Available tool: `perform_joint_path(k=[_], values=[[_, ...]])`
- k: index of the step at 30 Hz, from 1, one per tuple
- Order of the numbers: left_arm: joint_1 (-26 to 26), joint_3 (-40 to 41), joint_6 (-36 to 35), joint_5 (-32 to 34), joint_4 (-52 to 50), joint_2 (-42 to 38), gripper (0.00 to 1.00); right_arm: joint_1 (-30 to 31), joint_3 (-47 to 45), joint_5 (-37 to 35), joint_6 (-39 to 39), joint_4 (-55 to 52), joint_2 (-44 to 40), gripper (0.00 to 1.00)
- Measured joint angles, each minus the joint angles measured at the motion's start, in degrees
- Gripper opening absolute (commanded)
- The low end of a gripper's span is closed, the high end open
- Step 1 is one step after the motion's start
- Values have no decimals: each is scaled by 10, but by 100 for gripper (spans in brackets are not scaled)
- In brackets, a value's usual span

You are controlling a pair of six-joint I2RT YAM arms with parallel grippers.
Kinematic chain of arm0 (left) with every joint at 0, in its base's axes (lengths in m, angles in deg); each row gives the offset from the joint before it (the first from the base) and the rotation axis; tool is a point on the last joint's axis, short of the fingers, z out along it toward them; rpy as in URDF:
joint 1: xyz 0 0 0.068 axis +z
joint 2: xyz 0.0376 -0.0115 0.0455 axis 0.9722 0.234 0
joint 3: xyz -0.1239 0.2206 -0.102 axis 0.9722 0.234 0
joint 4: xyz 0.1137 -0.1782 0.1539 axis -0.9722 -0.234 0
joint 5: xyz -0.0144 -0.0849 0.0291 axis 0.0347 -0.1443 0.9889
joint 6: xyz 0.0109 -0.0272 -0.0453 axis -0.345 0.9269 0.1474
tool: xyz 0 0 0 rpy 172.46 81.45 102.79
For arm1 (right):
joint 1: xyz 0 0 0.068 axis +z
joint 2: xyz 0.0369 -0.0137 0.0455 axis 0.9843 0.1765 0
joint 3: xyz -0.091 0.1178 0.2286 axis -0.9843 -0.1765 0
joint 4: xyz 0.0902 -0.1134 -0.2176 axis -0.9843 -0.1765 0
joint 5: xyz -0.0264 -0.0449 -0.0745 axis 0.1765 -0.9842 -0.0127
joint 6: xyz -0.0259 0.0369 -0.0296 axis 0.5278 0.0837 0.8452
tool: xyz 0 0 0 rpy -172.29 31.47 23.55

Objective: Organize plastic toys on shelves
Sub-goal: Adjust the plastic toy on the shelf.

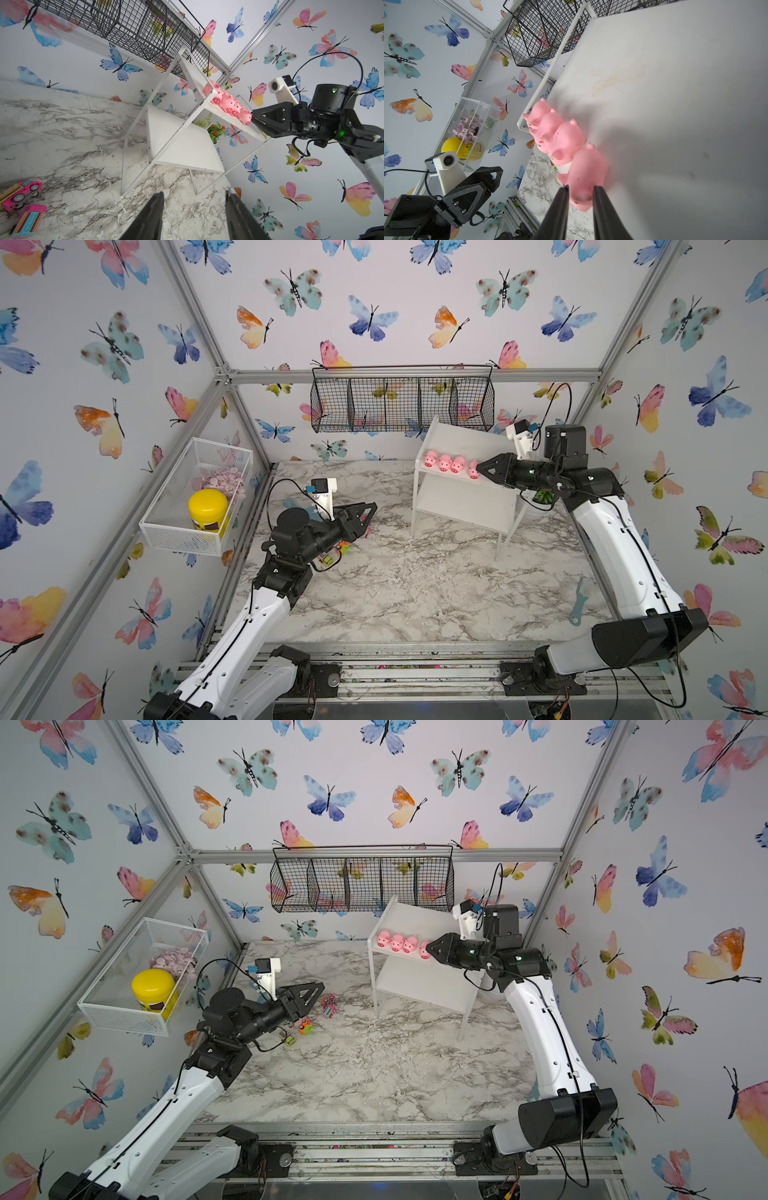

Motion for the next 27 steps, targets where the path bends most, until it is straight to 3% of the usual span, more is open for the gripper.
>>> perform_joint_path(k=[16,22,27], values=[[0,0,0,0,0,0,53,0,-28,23,-40,44,0,26],[0,0,-3,0,-1,2,54,0,-26,19,-37,41,0,38],[0,-26,-35,16,-40,6,55,0,24,-37,-2,-12,-3,46]])
